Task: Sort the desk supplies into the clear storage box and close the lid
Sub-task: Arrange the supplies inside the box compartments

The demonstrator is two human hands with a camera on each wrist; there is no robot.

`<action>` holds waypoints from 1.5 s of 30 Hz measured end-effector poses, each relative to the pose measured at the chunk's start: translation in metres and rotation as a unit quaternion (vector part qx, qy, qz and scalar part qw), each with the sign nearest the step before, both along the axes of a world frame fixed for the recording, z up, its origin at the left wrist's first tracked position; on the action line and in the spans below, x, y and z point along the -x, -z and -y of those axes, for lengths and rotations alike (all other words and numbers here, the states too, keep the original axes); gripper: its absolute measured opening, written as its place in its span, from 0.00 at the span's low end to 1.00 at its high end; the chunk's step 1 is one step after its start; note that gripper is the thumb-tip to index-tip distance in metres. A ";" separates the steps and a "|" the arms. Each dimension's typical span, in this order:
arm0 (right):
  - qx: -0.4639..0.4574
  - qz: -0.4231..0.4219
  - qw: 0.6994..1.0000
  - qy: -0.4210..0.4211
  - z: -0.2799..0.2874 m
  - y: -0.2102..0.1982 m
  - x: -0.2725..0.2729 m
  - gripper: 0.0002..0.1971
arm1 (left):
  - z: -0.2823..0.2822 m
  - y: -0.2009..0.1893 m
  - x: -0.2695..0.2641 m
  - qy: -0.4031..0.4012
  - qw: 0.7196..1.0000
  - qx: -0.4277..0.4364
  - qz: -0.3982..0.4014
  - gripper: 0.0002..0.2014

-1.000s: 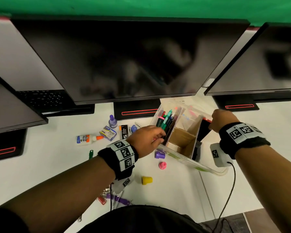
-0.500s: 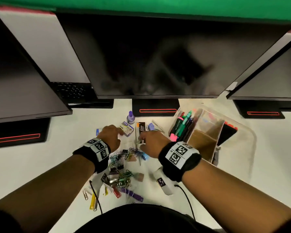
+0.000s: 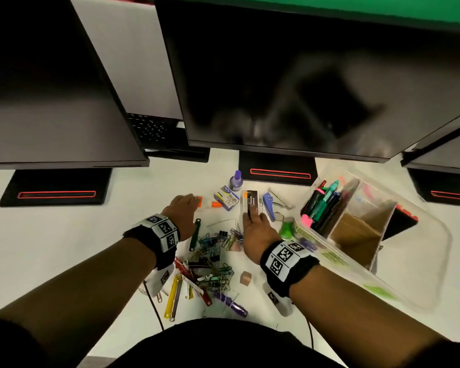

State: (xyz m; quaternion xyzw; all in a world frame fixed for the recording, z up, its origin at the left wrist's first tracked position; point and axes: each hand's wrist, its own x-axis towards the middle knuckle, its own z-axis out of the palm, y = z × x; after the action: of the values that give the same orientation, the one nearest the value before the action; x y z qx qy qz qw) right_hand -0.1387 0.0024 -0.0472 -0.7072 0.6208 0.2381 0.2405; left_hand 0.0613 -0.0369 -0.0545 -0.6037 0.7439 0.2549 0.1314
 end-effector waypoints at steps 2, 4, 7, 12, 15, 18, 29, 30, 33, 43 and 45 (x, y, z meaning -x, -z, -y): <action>0.013 0.009 0.999 -0.031 -0.005 0.001 0.000 0.30 | -0.003 0.001 0.003 0.005 1.000 0.003 -0.016 0.33; 0.015 0.040 0.998 -0.042 -0.010 0.004 0.002 0.26 | -0.007 -0.001 0.007 0.015 1.000 0.016 -0.020 0.30; 0.066 0.099 0.993 -0.019 -0.011 -0.006 0.005 0.15 | -0.007 -0.009 0.015 0.031 0.997 0.069 -0.004 0.19; 0.155 0.134 0.964 0.168 0.004 -0.010 0.013 0.18 | 0.011 -0.020 0.035 0.018 0.996 0.080 -0.031 0.15; 0.077 0.111 0.955 0.263 0.014 -0.004 0.018 0.32 | 0.024 -0.020 0.052 0.040 0.996 0.066 -0.035 0.19; 0.051 0.075 0.964 0.248 0.017 0.003 0.020 0.35 | 0.035 -0.012 0.065 0.053 0.997 0.057 -0.024 0.23; 0.145 0.167 0.935 0.276 -0.006 -0.039 0.023 0.23 | 0.045 0.004 0.072 0.134 0.985 0.088 0.066 0.28; 0.147 0.180 0.933 0.274 -0.008 -0.048 0.022 0.23 | 0.044 0.004 0.072 0.132 0.985 0.091 0.056 0.25; 0.144 0.222 0.931 0.252 -0.012 -0.075 0.026 0.23 | 0.041 -0.001 0.071 0.078 0.994 0.071 -0.023 0.20; 0.328 0.329 0.809 0.361 -0.027 -0.172 0.126 0.15 | 0.006 -0.056 0.112 0.034 0.954 0.083 -0.287 0.26; 0.344 0.305 0.809 0.366 -0.035 -0.182 0.155 0.13 | -0.002 -0.069 0.128 0.032 0.940 0.089 -0.327 0.24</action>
State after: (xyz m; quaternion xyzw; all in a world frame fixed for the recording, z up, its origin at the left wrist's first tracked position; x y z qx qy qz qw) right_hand -0.2940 0.0373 0.1347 -0.5003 0.7697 -0.3244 0.2280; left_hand -0.0664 -0.0349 0.0142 -0.4720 0.7844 0.3668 -0.1655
